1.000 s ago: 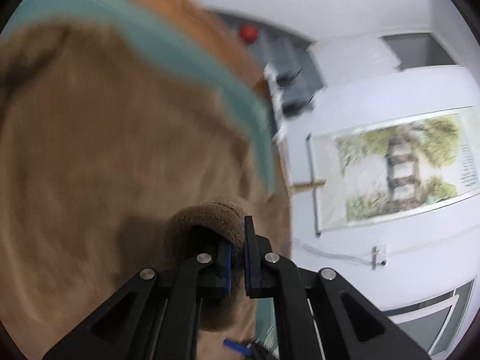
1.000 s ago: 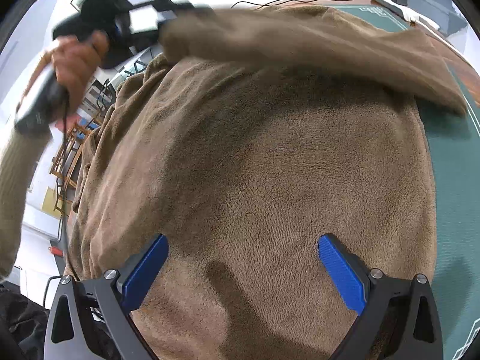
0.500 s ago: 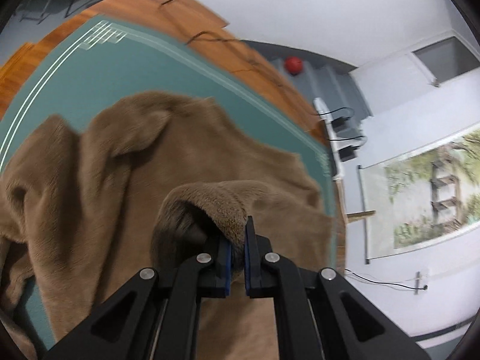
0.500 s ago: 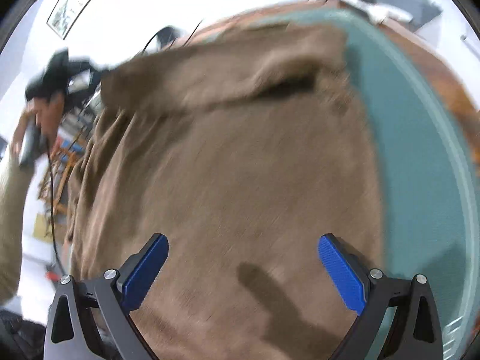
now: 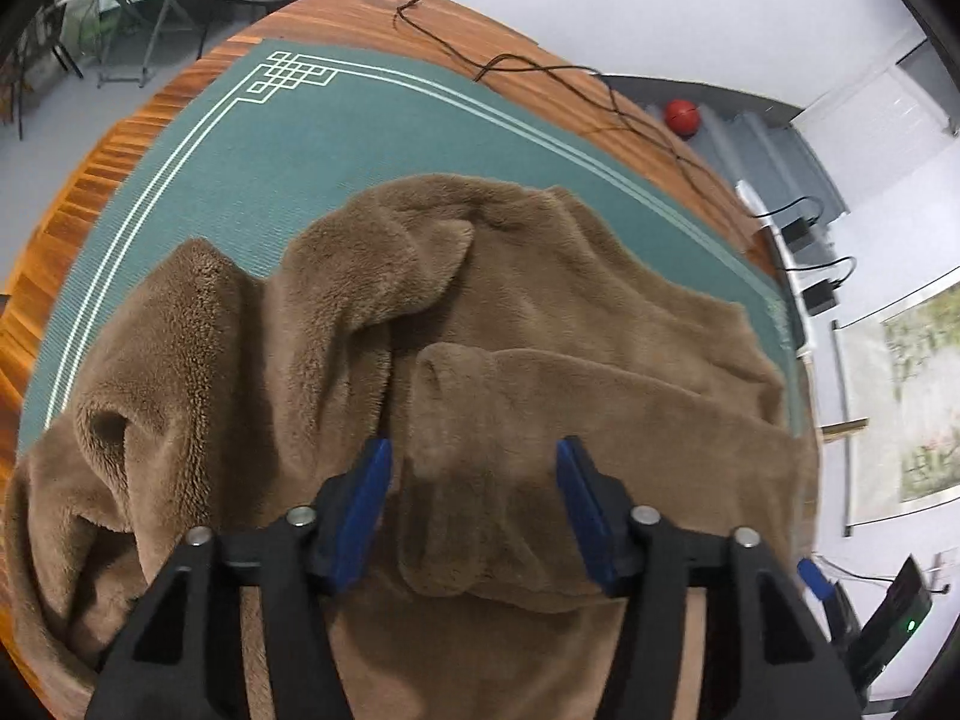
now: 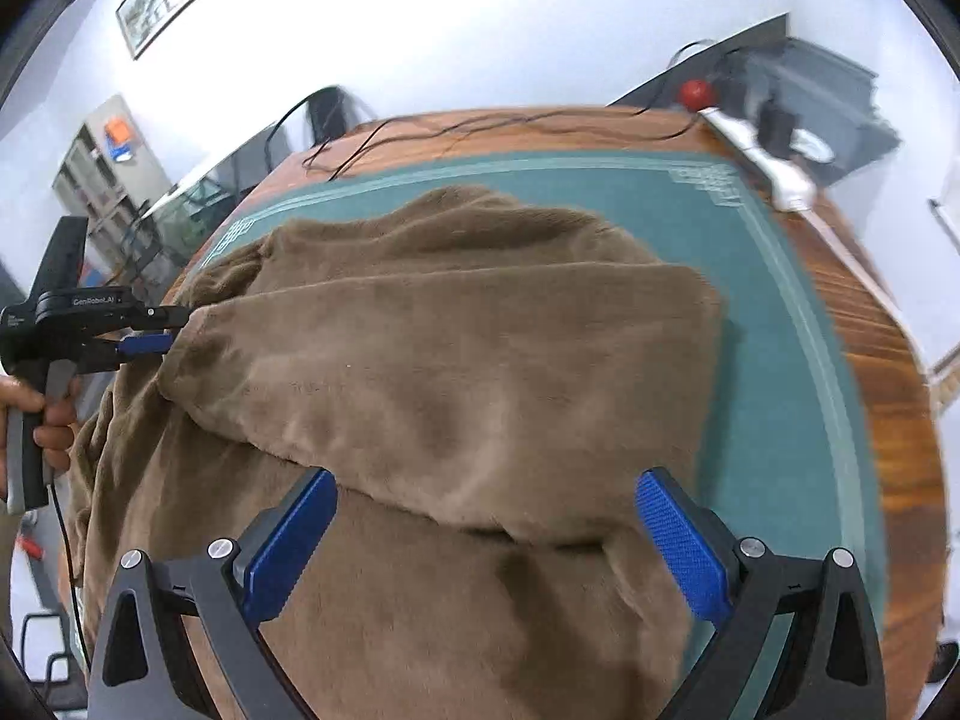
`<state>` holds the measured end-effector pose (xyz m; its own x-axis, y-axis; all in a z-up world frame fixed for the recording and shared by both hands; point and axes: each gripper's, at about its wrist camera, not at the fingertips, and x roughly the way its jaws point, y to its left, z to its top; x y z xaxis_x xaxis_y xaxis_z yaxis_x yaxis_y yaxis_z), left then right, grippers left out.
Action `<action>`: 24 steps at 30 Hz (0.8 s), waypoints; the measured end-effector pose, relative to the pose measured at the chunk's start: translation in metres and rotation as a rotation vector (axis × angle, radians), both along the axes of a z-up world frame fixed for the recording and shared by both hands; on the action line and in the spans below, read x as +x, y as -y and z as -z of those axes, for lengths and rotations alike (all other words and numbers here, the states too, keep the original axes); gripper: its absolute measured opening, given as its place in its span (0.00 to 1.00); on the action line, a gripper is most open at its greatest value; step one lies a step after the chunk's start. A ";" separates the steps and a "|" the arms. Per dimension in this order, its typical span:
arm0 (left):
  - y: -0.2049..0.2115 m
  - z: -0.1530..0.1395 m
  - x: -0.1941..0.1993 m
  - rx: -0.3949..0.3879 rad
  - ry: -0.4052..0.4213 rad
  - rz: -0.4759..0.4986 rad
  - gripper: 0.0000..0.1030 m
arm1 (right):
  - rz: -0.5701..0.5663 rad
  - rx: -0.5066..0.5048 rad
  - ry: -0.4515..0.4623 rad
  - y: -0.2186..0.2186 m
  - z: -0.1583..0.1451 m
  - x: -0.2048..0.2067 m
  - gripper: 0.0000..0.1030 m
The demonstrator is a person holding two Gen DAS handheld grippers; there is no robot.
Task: Fold clothes
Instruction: 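Fold the held sleeve across the body with the left gripper and release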
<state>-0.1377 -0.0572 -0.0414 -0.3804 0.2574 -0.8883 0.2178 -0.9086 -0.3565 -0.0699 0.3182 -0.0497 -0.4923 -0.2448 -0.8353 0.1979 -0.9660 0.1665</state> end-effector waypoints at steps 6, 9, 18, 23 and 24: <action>0.000 0.029 0.000 -0.083 0.060 0.022 0.62 | -0.033 0.159 0.107 -0.004 0.044 -0.003 0.99; 0.003 0.034 0.003 -0.084 0.057 0.028 0.62 | -0.092 0.250 0.108 0.000 0.047 0.004 0.99; -0.015 -0.009 0.005 -0.140 -0.102 0.055 0.71 | 0.067 0.030 0.037 -0.043 -0.008 -0.030 0.99; -0.049 0.005 -0.023 -0.173 -0.082 0.152 0.76 | 0.063 0.018 0.040 -0.039 0.001 -0.064 0.99; -0.054 0.011 -0.027 -0.180 -0.070 0.166 0.76 | 0.047 0.023 0.059 -0.036 0.011 -0.071 0.99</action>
<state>-0.1645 -0.0030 -0.0522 -0.4080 0.1619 -0.8985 0.0406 -0.9800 -0.1951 -0.1409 0.3538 -0.0610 -0.4525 -0.2032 -0.8683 0.1424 -0.9777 0.1546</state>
